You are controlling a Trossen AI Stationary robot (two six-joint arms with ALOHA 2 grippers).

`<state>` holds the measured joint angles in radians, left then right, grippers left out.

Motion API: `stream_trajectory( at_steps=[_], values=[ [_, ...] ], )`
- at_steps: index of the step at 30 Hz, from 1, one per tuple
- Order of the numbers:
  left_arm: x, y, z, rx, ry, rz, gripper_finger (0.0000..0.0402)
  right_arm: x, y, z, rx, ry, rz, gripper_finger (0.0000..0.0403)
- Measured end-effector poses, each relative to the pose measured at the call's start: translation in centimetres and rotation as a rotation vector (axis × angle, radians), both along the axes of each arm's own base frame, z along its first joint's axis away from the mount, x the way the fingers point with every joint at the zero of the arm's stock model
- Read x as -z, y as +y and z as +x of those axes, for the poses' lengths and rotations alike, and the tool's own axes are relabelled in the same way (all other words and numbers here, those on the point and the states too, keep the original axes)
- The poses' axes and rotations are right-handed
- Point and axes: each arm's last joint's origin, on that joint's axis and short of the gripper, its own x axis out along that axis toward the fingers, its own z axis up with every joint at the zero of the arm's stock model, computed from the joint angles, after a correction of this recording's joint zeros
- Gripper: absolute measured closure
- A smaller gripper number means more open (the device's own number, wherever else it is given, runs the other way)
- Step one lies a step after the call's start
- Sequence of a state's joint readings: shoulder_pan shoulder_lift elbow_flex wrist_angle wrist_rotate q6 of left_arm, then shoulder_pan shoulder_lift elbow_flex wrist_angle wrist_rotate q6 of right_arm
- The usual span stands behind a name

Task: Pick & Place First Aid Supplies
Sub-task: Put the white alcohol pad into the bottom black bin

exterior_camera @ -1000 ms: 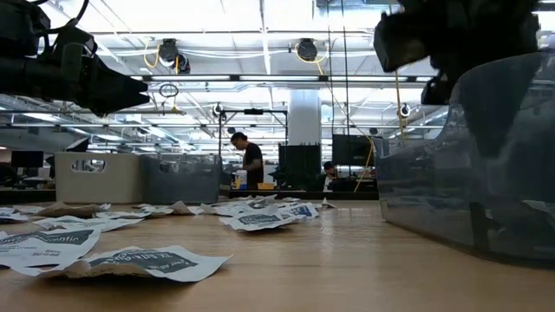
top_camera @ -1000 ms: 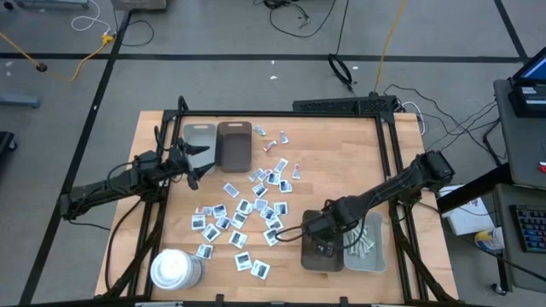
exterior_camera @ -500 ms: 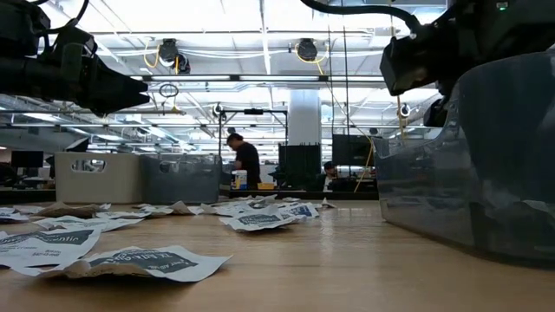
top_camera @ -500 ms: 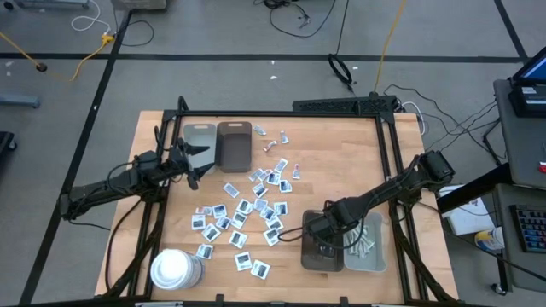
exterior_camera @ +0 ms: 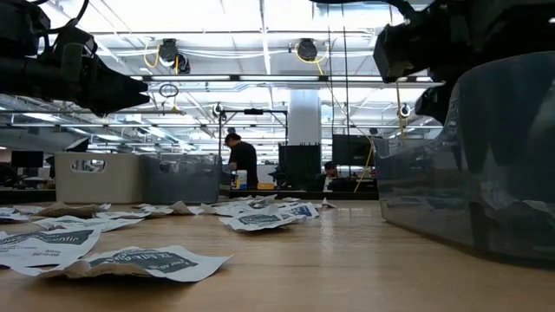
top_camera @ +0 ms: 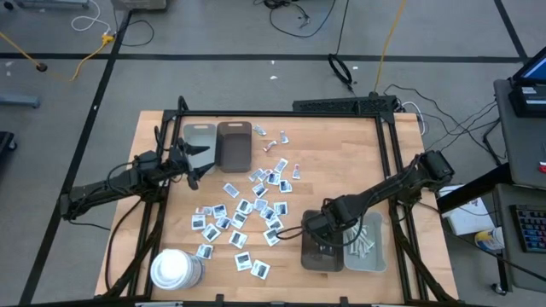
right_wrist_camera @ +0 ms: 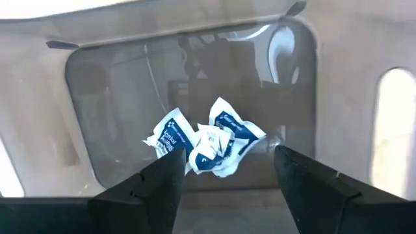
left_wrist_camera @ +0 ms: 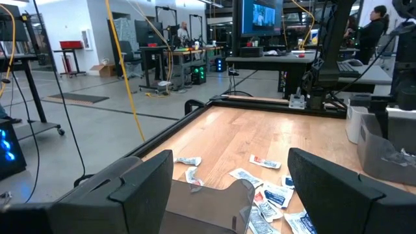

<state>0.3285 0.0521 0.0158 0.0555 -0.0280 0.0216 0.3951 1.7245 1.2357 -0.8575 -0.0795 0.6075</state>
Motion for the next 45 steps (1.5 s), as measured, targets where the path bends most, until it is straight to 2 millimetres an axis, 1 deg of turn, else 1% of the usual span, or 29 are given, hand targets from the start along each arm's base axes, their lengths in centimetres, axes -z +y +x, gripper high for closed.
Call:
stream_trajectory(
  at_steps=[8, 13, 18, 20, 22, 29, 34, 40, 45],
  values=[
    [0.0, 0.0, 0.0, 0.000, 0.000, 0.000, 0.0096, -2.6, -0.6, 0.9, -0.048, 0.000, -0.009, 0.0183],
    [0.0, 0.0, 0.0, 0.000, 0.000, 0.000, 0.0096, -4.0, -0.5, 1.2, -0.070, -0.005, -0.009, 0.0187],
    [0.0, 0.0, 0.0, 0.000, 0.000, 0.000, 0.0096, -4.6, -0.5, 1.2, -0.085, -0.006, -0.006, 0.0187],
    [0.0, 0.0, 0.0, 0.000, 0.000, 0.000, 0.0096, -4.6, -0.9, 1.3, -0.103, -0.003, 0.007, 0.0187],
    [0.0, 0.0, 0.0, 0.000, 0.000, 0.000, 0.0096, -4.6, -1.7, 1.6, -0.092, -0.004, 0.009, 0.0187],
    [0.0, 0.0, 0.0, 0.000, 0.000, 0.000, 0.0096, -4.6, -5.8, 2.6, -0.050, 0.005, -0.008, 0.0192],
    [0.0, 0.0, 0.0, 0.000, 0.000, 0.000, 0.0096, -4.5, -9.0, 2.9, -0.073, 0.009, -0.022, 0.0193],
    [0.0, 0.0, 0.0, 0.000, 0.000, 0.000, 0.0096, -4.5, -12.8, 3.1, -0.035, -0.002, -0.034, 0.0193],
    [0.0, 0.0, 0.0, 0.000, 0.000, 0.000, 0.0096, -4.5, -15.2, 3.0, -0.005, -0.006, -0.042, 0.0193]
  ],
)
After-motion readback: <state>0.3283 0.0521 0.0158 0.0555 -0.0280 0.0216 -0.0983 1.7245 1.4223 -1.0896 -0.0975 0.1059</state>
